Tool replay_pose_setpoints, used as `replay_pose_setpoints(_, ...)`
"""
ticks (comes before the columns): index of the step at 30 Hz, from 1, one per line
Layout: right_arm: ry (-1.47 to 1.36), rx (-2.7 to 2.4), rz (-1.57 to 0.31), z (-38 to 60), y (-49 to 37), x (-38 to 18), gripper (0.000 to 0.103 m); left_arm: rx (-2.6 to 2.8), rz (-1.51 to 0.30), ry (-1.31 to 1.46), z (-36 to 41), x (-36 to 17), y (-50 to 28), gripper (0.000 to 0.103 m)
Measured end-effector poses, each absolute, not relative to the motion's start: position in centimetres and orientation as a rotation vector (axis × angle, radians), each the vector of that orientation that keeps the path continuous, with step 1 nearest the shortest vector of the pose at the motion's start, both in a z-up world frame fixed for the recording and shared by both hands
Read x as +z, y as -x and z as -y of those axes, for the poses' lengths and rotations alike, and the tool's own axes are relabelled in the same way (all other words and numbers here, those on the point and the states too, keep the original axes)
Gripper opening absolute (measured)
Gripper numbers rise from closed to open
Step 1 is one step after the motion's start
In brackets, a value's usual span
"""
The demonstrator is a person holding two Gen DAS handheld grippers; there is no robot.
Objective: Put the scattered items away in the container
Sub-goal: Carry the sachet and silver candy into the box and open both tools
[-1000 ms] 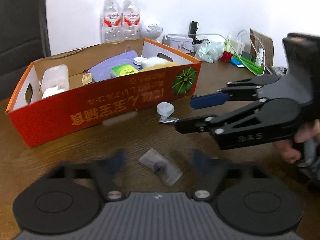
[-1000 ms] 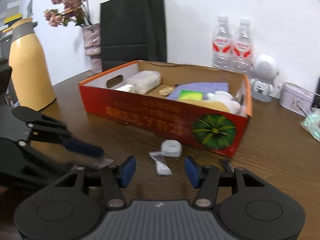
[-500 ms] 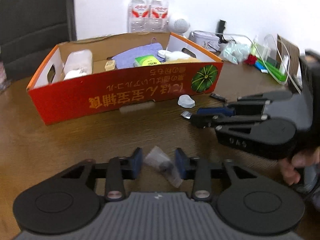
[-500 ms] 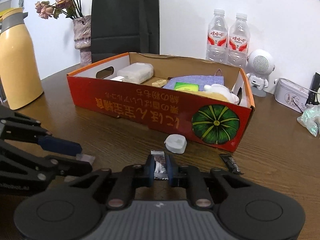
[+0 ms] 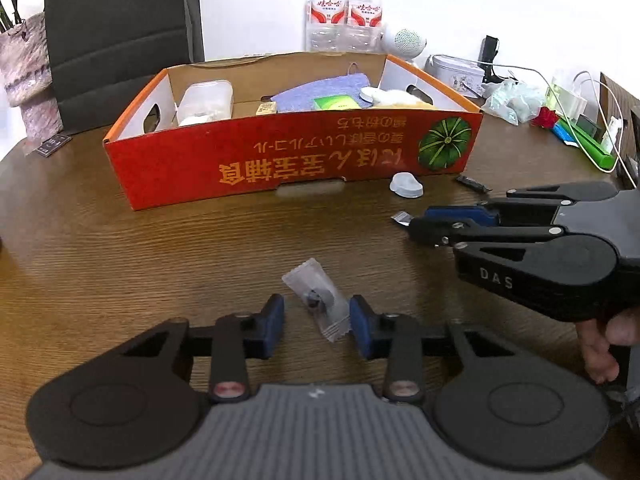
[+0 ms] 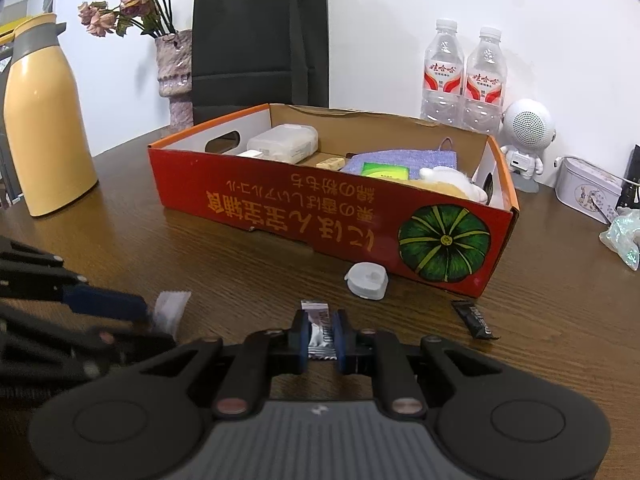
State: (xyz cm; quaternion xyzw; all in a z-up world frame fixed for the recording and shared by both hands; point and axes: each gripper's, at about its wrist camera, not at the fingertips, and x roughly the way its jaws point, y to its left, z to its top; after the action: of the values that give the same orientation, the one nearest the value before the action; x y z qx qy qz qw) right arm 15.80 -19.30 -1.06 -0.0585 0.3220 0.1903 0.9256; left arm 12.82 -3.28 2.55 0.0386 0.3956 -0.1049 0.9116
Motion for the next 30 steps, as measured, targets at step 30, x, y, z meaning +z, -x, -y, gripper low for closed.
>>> replay_pose_setpoints(30, 0.151, 0.349, -0.482, 17.8, -10.1, 3.9, 0.0, -0.128, -0.539, -0.007, 1.8, 6.5, -7.0, 0.014)
